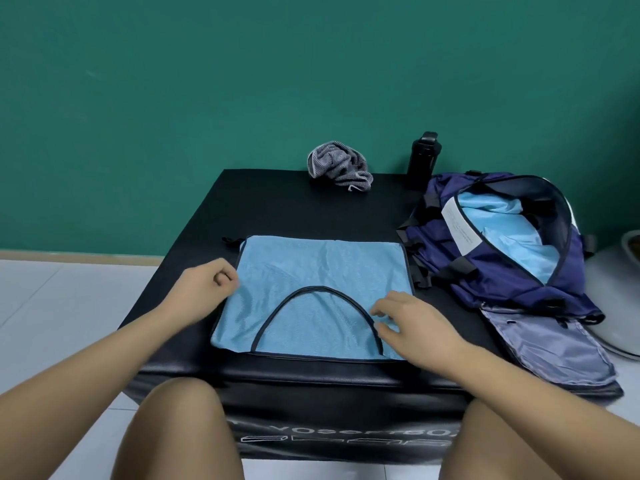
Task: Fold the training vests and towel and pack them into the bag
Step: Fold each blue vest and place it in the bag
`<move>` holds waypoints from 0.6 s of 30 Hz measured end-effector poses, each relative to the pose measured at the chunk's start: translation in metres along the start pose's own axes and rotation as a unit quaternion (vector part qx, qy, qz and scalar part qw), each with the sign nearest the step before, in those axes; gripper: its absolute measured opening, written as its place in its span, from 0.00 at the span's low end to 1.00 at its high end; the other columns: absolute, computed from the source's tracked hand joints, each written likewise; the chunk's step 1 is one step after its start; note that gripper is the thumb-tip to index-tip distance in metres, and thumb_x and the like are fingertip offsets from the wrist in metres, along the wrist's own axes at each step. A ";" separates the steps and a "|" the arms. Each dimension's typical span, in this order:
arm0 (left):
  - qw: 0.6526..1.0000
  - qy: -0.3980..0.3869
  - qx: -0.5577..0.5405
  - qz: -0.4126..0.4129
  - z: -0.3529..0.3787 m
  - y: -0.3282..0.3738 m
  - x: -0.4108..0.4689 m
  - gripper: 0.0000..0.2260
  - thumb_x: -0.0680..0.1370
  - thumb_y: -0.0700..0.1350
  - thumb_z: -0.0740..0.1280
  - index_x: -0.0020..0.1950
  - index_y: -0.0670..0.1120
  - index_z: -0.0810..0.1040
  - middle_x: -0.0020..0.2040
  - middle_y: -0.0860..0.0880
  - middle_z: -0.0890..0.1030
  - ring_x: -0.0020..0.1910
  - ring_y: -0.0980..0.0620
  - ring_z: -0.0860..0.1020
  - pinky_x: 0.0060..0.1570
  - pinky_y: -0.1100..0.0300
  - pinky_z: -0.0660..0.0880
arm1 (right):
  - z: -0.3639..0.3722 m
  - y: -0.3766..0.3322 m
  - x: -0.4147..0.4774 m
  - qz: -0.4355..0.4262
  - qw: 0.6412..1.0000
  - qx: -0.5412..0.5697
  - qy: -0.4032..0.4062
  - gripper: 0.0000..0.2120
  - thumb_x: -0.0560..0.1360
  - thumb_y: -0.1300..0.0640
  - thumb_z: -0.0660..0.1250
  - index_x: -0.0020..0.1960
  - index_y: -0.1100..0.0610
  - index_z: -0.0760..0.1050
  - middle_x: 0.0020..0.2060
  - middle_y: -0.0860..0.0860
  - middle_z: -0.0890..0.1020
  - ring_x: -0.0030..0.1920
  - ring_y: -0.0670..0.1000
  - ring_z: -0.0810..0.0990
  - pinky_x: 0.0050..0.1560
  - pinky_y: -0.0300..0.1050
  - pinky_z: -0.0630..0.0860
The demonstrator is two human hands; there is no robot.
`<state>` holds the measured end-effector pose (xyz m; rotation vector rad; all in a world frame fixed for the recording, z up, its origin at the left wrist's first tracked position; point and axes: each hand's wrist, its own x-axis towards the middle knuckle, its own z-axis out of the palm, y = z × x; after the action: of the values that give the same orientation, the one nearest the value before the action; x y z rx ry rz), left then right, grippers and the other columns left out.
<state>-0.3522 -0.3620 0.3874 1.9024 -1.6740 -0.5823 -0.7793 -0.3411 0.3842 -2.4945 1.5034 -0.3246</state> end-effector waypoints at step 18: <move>0.973 -0.093 0.122 -0.170 0.021 0.006 0.072 0.21 0.68 0.48 0.75 0.29 0.48 0.62 0.28 0.50 0.66 0.31 0.48 0.65 0.30 0.57 0.58 | 0.011 0.042 0.026 0.358 0.927 0.109 0.005 0.15 0.76 0.51 0.69 0.39 0.55 0.66 0.32 0.49 0.74 0.31 0.52 0.71 0.32 0.45 0.65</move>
<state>-0.3605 -0.4360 0.3771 2.4051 -1.6021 -0.7342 -0.7991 -0.3824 0.3632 -1.6263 2.1078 -0.3413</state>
